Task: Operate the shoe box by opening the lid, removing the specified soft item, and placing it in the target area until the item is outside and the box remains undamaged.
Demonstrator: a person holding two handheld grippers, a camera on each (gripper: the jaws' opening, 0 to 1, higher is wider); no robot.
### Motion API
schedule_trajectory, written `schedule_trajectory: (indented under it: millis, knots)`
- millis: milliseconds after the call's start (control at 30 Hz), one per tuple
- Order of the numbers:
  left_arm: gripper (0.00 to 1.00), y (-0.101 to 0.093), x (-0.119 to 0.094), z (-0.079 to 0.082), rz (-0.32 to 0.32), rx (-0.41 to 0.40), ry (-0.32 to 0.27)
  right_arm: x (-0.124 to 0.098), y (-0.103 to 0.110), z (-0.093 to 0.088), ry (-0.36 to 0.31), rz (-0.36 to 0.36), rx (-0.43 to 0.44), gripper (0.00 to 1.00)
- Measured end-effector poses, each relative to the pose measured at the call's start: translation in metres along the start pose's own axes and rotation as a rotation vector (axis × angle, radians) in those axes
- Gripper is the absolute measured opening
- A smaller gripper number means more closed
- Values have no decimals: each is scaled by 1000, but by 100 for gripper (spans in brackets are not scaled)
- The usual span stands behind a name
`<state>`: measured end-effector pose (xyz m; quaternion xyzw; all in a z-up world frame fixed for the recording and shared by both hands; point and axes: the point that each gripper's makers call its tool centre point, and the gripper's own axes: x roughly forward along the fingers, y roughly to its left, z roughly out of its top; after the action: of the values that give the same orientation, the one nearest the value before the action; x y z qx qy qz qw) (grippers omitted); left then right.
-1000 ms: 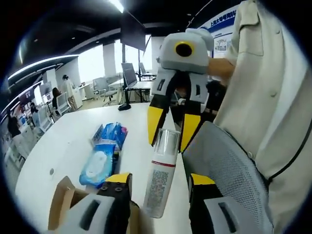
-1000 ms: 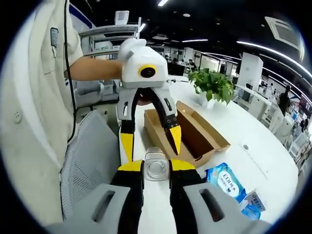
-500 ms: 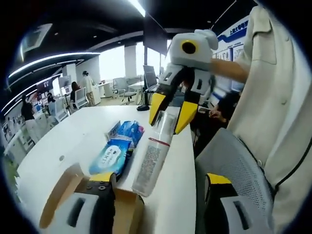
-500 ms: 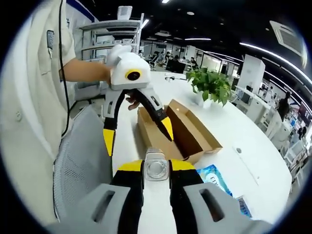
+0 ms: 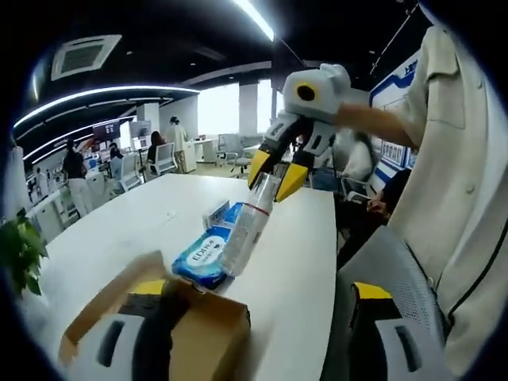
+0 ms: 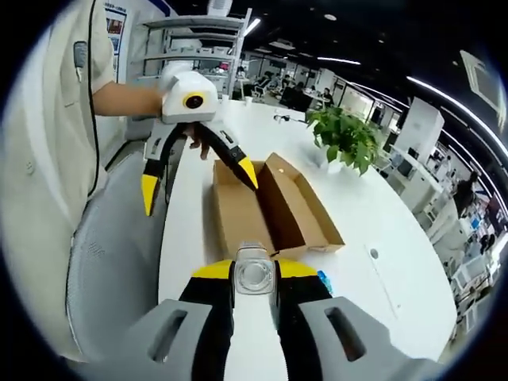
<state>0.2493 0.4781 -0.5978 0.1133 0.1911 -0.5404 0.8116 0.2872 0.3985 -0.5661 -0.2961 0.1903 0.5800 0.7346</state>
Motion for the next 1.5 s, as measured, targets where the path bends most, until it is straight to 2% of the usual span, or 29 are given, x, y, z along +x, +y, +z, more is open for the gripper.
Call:
schedule_trajectory:
  millis: [133, 433, 833, 1100, 1300, 1500]
  knots:
    - [100, 8, -8, 1, 49, -24, -28, 2, -15, -1, 26, 12, -38, 16]
    - [100, 24, -25, -8, 142, -67, -30, 11, -46, -4, 75, 38, -102, 16]
    - [100, 34, -52, -15, 221, -125, -62, 18, -88, -13, 157, 52, -158, 16]
    - [100, 43, -68, -17, 270, -145, -88, 20, -123, -24, 215, 26, -178, 16]
    - [100, 44, -76, -20, 285, -153, -92, 30, -149, -45, 280, 15, -190, 16]
    - [100, 44, -84, -24, 301, -175, -98, 44, -161, -74, 362, 37, -168, 17]
